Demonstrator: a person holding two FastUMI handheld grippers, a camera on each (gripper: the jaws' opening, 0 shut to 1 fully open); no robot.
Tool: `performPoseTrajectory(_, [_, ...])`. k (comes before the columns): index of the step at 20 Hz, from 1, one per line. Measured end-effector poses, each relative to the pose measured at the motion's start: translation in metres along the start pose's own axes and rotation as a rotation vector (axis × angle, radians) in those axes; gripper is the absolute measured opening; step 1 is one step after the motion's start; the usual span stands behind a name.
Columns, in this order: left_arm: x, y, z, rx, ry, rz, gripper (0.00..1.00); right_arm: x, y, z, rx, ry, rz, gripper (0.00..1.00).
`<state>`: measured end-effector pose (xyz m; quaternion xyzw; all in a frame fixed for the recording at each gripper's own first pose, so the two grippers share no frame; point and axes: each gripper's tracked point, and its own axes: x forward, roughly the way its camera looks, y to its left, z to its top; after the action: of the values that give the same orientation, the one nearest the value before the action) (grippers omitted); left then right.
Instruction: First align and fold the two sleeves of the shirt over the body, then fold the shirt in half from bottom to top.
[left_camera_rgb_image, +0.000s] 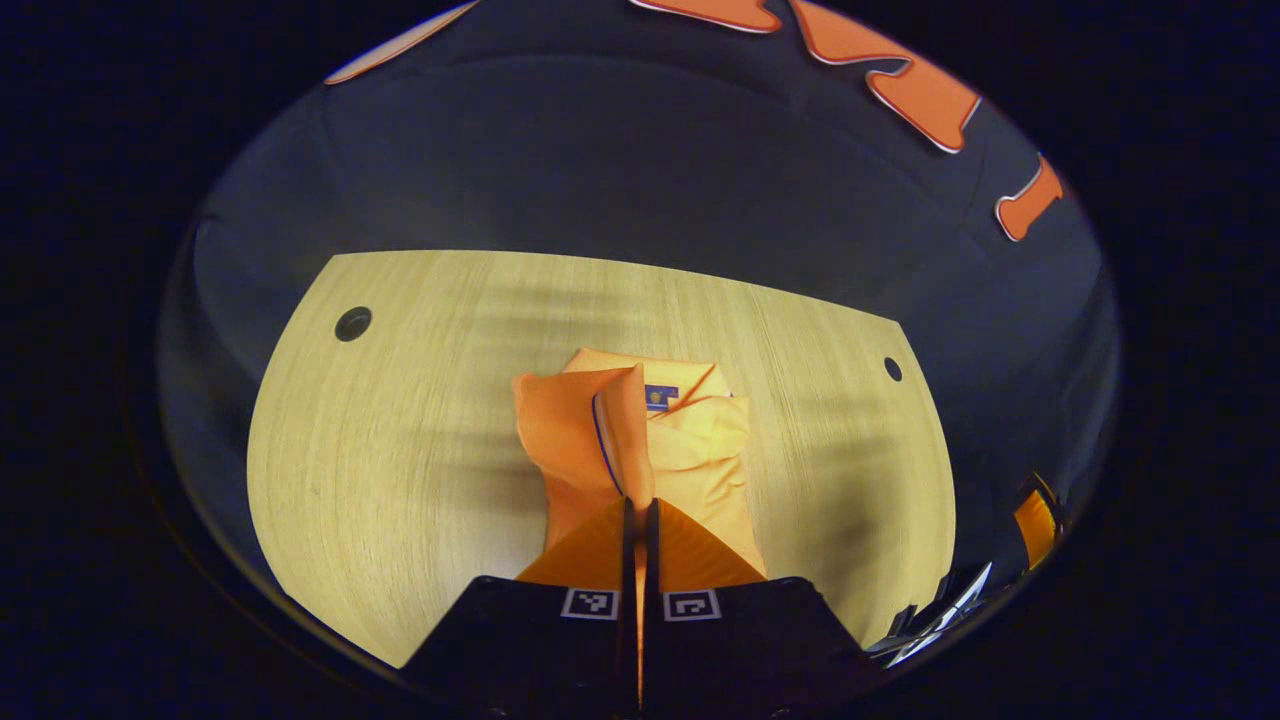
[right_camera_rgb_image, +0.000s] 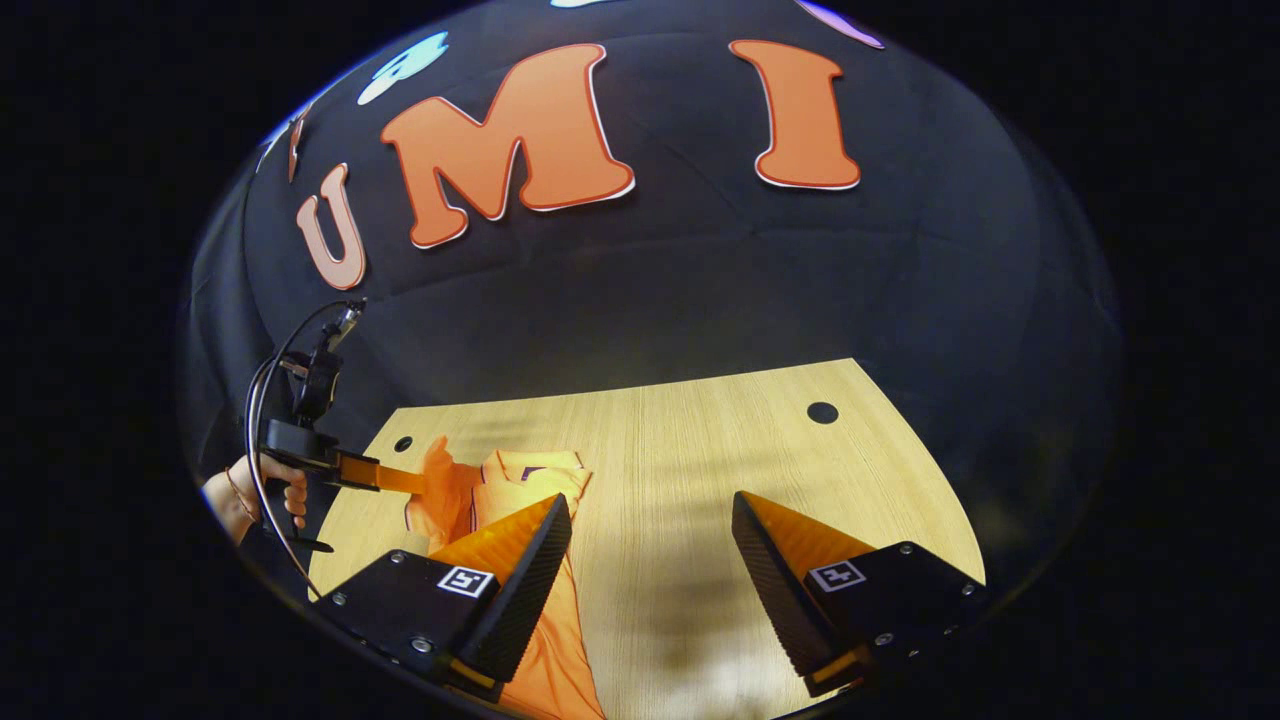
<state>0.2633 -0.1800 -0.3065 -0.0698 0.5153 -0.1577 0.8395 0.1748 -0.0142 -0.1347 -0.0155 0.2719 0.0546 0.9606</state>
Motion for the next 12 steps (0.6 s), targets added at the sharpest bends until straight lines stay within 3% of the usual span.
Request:
performPoseTrajectory(7, [0.036, -0.042, -0.018, 0.079, 0.078, -0.009, 0.02, -0.004, -0.029, -0.017, 0.052, 0.031, -0.041, 0.99])
performPoseTrajectory(12, [0.054, -0.047, -0.026, 0.062, 0.115, 0.025, 0.02, -0.004, -0.043, -0.022, 0.067, 0.043, -0.062, 0.99])
